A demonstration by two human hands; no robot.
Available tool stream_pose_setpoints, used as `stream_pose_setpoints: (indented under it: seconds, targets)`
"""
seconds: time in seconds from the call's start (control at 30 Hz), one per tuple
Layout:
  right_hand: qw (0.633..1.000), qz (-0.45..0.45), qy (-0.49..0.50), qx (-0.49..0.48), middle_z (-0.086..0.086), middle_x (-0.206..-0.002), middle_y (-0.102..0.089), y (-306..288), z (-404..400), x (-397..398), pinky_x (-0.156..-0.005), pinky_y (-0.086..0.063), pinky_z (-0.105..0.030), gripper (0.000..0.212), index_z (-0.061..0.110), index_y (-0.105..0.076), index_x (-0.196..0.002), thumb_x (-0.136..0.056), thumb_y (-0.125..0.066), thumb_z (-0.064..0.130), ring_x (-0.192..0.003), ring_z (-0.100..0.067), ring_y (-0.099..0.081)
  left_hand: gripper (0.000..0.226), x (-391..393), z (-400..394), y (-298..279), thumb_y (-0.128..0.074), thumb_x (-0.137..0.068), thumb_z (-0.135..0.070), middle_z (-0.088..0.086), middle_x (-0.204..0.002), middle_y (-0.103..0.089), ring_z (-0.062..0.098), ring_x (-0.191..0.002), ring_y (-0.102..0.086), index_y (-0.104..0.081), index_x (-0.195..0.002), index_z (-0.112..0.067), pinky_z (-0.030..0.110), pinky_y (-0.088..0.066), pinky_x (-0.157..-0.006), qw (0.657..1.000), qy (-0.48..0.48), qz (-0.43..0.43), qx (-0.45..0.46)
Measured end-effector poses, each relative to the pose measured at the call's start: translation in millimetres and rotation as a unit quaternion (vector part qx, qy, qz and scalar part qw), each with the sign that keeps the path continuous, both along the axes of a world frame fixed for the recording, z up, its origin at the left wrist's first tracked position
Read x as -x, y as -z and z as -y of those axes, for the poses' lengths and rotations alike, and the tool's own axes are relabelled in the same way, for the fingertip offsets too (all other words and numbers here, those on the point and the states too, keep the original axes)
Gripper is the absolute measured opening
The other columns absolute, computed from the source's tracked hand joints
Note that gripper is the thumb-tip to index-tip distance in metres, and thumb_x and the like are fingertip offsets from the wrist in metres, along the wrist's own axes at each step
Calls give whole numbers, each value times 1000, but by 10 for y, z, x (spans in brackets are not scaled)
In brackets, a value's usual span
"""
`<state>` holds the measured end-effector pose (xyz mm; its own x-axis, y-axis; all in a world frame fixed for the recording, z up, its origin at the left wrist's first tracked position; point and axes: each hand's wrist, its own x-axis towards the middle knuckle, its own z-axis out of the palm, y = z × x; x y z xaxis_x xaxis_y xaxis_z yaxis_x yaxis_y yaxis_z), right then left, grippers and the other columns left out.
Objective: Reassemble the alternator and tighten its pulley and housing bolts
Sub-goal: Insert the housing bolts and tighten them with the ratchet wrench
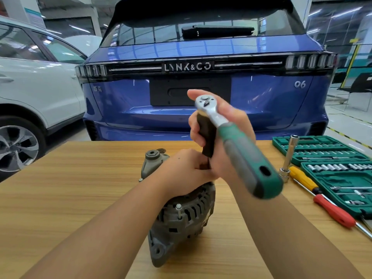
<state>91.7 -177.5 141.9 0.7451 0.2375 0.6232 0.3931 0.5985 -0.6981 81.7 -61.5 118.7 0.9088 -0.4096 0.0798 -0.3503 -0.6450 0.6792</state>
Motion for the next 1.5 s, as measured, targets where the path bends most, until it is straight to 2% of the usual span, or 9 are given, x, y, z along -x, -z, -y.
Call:
stream_pose_setpoints:
  seconds: [0.1,0.33,0.5,0.83,0.97,1.07,1.17,1.37,1.5]
  targets:
    - [998,-38,46,-3,-3,-67,-50,-65,111,-10,-47,-34,-21,58,13,-65,-109,-74,-77,58,-47,-12,-42,29,-72,-13,73,-65,-89,-55,-5,-85,-69,10,-80,-65,-69,-87,-27,46,-58,-81,994,-1,74,-76]
    - [983,-78,165,30,3,-56,-44,-80,153,10,-46,-33,-23,1,22,-71,-85,-86,-72,22,-48,-11,-34,23,-134,-13,103,-61,-97,-52,-9,-86,-71,7,-78,-66,-73,-94,-33,43,-60,-79,993,14,73,-93]
    - [997,-49,50,29,3,-72,-53,-21,163,10,-59,-41,-22,35,22,-63,-115,-83,-68,9,-59,-11,-46,20,-162,-31,118,-63,-95,-50,-10,-84,-72,3,-75,-66,-73,-89,-34,40,-60,-78,995,5,66,-72]
    - [973,111,191,70,-5,-87,-60,32,10,15,-62,-50,-30,45,35,-63,-114,-91,-61,-5,-68,-17,-55,17,-191,-42,171,-63,-97,-44,-11,-89,-74,3,-81,-67,-75,-95,-32,32,-57,-80,995,16,80,-56]
    - [991,79,86,71,-7,-78,-63,-106,74,15,-63,-50,-33,32,28,-76,-92,-70,-59,11,-70,-19,-57,21,-191,-74,228,-66,-95,-51,-11,-86,-70,-2,-74,-64,-71,-98,-30,13,-46,-61,998,-4,59,-35]
    - [999,28,2,29,-10,-80,-56,-149,142,-24,-65,-42,-34,34,14,-70,-105,-80,-48,22,-69,-20,-52,20,-178,-42,185,-62,-96,-51,-14,-82,-69,-2,-76,-64,-71,-87,-35,23,-48,-65,995,-5,80,-64]
    - [999,-15,36,22,-6,-80,-54,-135,144,-36,-60,-40,-30,41,12,-56,-124,-92,-47,36,-63,-17,-49,23,-170,-22,136,-61,-98,-49,-13,-82,-69,1,-77,-63,-72,-84,-34,28,-52,-71,994,-2,88,-70]
    - [966,-36,249,52,7,-58,-52,-152,132,6,-46,-40,-23,28,6,-60,-103,-89,-75,25,-48,-10,-42,24,-189,-17,159,-59,-98,-52,-13,-82,-69,-4,-81,-60,-70,-87,-34,35,-58,-76,992,17,89,-84]
    - [988,-90,106,63,4,-64,-52,-163,230,-7,-55,-38,-25,16,13,-67,-98,-85,-72,21,-54,-10,-45,23,-192,-20,158,-60,-97,-53,-23,-86,-67,-7,-80,-61,-71,-88,-35,34,-59,-74,993,15,86,-81]
